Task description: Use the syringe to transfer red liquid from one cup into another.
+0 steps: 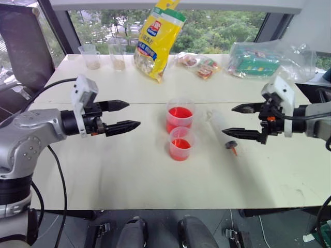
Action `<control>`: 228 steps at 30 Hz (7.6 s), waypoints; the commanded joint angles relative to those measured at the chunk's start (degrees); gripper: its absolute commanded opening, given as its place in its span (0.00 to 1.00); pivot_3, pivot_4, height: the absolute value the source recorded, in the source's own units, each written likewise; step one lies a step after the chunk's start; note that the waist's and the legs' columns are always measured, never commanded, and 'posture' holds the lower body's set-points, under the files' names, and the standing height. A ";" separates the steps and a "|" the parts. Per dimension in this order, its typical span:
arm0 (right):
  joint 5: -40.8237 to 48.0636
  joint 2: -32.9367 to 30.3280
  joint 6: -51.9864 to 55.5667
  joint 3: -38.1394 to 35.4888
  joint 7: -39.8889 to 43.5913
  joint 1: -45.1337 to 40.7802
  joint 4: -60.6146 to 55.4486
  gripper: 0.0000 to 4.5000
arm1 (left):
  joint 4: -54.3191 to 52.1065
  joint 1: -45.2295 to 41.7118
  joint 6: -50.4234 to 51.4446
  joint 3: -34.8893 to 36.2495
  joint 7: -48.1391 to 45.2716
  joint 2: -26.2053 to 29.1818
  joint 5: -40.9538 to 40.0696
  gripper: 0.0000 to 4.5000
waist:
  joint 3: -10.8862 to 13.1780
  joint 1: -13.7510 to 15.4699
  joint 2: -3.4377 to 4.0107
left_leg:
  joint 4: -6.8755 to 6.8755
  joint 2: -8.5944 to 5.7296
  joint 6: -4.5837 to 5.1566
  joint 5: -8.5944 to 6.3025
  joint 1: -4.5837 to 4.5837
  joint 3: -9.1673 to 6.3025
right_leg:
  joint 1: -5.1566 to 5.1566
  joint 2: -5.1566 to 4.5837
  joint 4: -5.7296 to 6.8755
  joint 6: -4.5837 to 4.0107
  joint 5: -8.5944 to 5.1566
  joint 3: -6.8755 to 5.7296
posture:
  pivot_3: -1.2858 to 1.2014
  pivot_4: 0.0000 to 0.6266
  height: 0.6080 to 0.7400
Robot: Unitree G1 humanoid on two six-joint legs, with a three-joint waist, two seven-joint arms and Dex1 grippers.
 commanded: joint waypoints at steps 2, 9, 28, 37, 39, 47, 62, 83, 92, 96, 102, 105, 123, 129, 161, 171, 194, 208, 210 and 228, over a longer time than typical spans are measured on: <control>-0.27 -1.78 -0.95 -1.20 0.58 0.25 0.25 1.00 | -1.53 -1.29 -1.01 0.35 0.59 -0.04 -0.19 1.00 | 0.00 0.02 0.00 | 0.00 0.00 0.00 0.00 0.00 0.00 | 0.00 0.00 0.00 0.00 0.00 0.00 | 0.52 0.24 1.00; -1.95 -1.78 -0.88 0.51 0.00 -0.97 2.46 1.00 | -2.29 -2.05 -0.86 -0.14 1.09 -1.64 -0.85 1.00 | 0.00 0.04 0.00 | 0.01 0.00 0.00 0.00 0.00 0.00 | 0.01 0.00 0.00 0.00 0.00 0.00 | 0.52 0.24 1.00; -12.92 11.33 23.91 23.00 -10.32 -29.83 30.16 1.00 | -0.98 -5.22 -3.58 -5.53 -0.03 -4.09 2.01 1.00 | 0.00 -0.17 0.00 | -0.02 0.00 -0.01 0.00 0.00 0.06 | -0.08 0.01 0.01 -0.01 0.00 0.06 | 0.52 0.24 1.00; -22.44 22.70 15.94 31.09 -12.87 -36.85 52.76 1.00 | -0.17 -3.94 -6.91 -4.46 0.75 -5.90 3.30 1.00 | 0.00 0.05 0.00 | -0.03 -0.02 0.00 0.00 -0.10 0.12 | -0.18 -0.02 0.00 0.00 0.00 0.06 | 0.52 0.24 1.00; -24.03 24.70 14.23 31.58 -12.73 -37.75 57.04 1.00 | -0.30 -3.66 -7.06 -4.23 0.77 -6.03 3.40 1.00 | 0.00 -0.08 0.00 | -0.03 -0.02 0.00 0.00 -0.10 0.11 | -0.18 -0.02 0.01 0.00 0.00 0.06 | 0.52 0.24 1.00; -28.81 28.64 9.39 31.94 -10.34 -40.10 65.75 0.71 | -2.00 -0.95 -7.83 -2.55 1.77 -5.56 3.21 1.00 | 0.00 -0.24 0.00 | -0.04 0.00 -0.01 0.01 -0.09 0.13 | -0.23 -0.01 0.05 0.00 0.00 0.06 | 0.52 0.24 1.00; -28.68 24.45 -0.99 15.24 -17.76 -32.42 34.24 0.30 | 3.39 -6.67 -12.62 -2.83 1.78 -5.60 7.66 1.00 | 0.00 0.15 0.00 | -0.06 -0.02 -0.01 0.00 -0.17 0.09 | -0.28 -0.03 0.03 0.00 0.00 0.03 | 0.52 0.24 1.00; -14.73 53.28 -33.54 3.24 -27.65 -8.65 12.58 0.30 | 19.96 -25.99 -10.95 -7.97 -3.28 -12.47 9.00 1.00 | -0.01 -0.23 -0.02 | 0.01 -0.03 -0.08 0.05 -0.13 0.08 | -0.26 0.00 0.20 0.01 0.01 0.03 | 0.52 0.24 1.00; -18.64 55.06 -45.09 6.63 -28.97 -5.80 22.12 0.30 | 21.88 -28.42 -10.91 -10.75 -4.61 -16.01 10.26 1.00 | -0.01 -0.24 -0.02 | 0.00 -0.01 -0.18 0.10 -0.06 0.10 | -0.28 0.04 0.32 0.01 0.01 0.05 | 0.52 0.24 1.00; -18.96 55.08 -46.21 7.40 -29.33 -5.66 23.21 0.30 | 23.29 -29.39 -10.62 -12.36 -5.73 -17.99 10.85 1.00 | -0.01 -0.21 -0.02 | 0.00 0.00 -0.19 0.11 -0.05 0.09 | -0.27 0.04 0.33 0.01 0.01 0.05 | 0.52 0.24 1.00; -18.84 54.55 -46.18 7.98 -29.23 -5.59 22.74 0.30 | 26.33 -30.57 -10.27 -13.26 -6.89 -19.66 11.96 1.00 | -0.01 -0.31 -0.01 | 0.00 0.00 -0.23 0.13 -0.03 0.08 | -0.30 0.07 0.41 0.00 0.01 0.06 | 0.52 0.24 1.00; -18.81 54.55 -45.91 8.21 -29.17 -5.60 22.33 0.30 | 27.57 -31.25 -10.32 -13.34 -7.09 -20.44 12.31 1.00 | -0.01 -0.25 -0.01 | 0.00 0.01 -0.23 0.13 -0.03 0.08 | -0.30 0.06 0.42 0.00 0.00 0.06 | 0.52 0.24 1.00; -18.72 53.82 -44.37 9.17 -28.55 -4.74 20.30 0.30 | 38.01 -35.68 -13.92 -12.99 -7.36 -27.53 16.37 0.01 | -0.01 -0.19 -0.02 | 0.01 0.00 -0.24 0.14 -0.03 0.08 | -0.31 0.06 0.44 0.00 0.00 0.06 | 0.52 0.24 1.00; -17.91 53.80 -42.25 9.28 -27.80 -4.19 20.42 0.30 | 37.24 -36.58 -14.49 -12.47 -7.94 -27.51 17.16 0.01 | -0.01 -0.24 -0.01 | 0.01 -0.01 -0.24 0.14 -0.03 0.08 | -0.31 0.06 0.44 0.00 0.00 0.06 | 0.52 0.24 1.00; -16.32 53.01 -40.30 10.17 -25.77 -2.49 22.45 0.30 | 38.56 -43.04 -17.09 -8.88 -7.24 -25.86 17.89 0.01 | -0.01 -0.22 -0.01 | 0.01 -0.01 -0.24 0.14 -0.03 0.08 | -0.31 0.06 0.44 0.00 0.00 0.06 | 0.52 0.24 1.00; -13.94 52.12 -36.95 8.80 -26.61 -5.52 16.58 0.30 | 35.04 -39.00 -14.26 -9.65 -8.11 -25.02 17.06 0.21 | -0.01 -0.27 -0.01 | 0.00 0.00 -0.24 0.14 -0.03 0.09 | -0.31 0.06 0.44 0.00 0.00 0.07 | 0.52 0.24 1.00; 3.12 44.50 -19.59 1.18 -23.65 -12.80 3.68 0.30 | 23.73 -29.81 -5.81 -5.52 -7.65 -12.60 12.33 1.00 | -0.01 -0.07 -0.01 | 0.00 0.00 -0.23 0.13 -0.04 0.07 | -0.33 0.00 0.47 0.00 0.00 0.06 | 0.52 0.24 1.00; -0.56 43.25 -21.43 7.12 -24.52 0.57 -2.89 0.30 | 20.19 -30.06 -3.91 -6.05 -6.64 -13.22 8.85 1.00 | -0.01 -0.15 -0.02 | 0.01 0.00 -0.22 0.13 -0.04 0.06 | -0.32 0.06 0.47 0.00 0.00 0.06 | 0.52 0.24 1.00; -0.86 43.41 -21.94 7.20 -24.76 0.80 -2.68 0.30 | 19.68 -29.71 -3.52 -6.20 -6.46 -13.54 8.38 1.00 | -0.01 -0.13 -0.02 | 0.01 -0.01 -0.22 0.13 -0.04 0.07 | -0.32 0.05 0.46 0.00 0.00 0.06 | 0.52 0.24 1.00; -0.24 43.28 -21.06 7.47 -26.01 1.46 -4.78 0.30 | 25.44 -31.08 -8.42 -9.69 -7.35 -18.76 11.41 1.00 | -0.01 -0.13 -0.02 | 0.01 0.00 -0.22 0.13 -0.04 0.06 | -0.31 0.07 0.44 0.00 0.00 0.07 | 0.52 0.24 1.00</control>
